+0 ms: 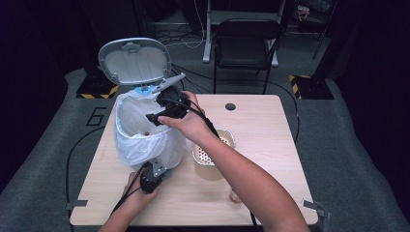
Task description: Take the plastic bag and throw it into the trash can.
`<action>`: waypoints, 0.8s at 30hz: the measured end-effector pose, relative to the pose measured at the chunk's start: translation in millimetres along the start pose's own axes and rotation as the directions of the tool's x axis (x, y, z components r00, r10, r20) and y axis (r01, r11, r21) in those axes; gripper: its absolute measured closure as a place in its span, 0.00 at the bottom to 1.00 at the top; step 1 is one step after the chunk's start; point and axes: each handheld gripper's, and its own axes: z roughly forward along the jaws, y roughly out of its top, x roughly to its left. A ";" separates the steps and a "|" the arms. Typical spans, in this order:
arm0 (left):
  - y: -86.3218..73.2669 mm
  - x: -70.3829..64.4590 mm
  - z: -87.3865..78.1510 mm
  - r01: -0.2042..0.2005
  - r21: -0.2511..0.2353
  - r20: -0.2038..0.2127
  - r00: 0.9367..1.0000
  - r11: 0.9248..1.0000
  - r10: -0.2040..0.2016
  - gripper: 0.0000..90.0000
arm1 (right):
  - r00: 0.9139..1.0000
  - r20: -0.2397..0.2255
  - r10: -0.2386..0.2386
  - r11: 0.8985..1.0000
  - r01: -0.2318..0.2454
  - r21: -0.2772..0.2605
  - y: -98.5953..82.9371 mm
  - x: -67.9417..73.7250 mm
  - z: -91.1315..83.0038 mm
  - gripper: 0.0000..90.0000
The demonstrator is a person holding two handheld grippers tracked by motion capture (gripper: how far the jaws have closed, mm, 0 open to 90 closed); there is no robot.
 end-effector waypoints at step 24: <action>-0.1 0.5 0.0 -0.003 -0.005 -0.006 1.000 1.000 0.003 1.00 | 0.998 0.053 0.030 0.998 -0.027 -0.060 -38.6 -26.8 -73.3 0.52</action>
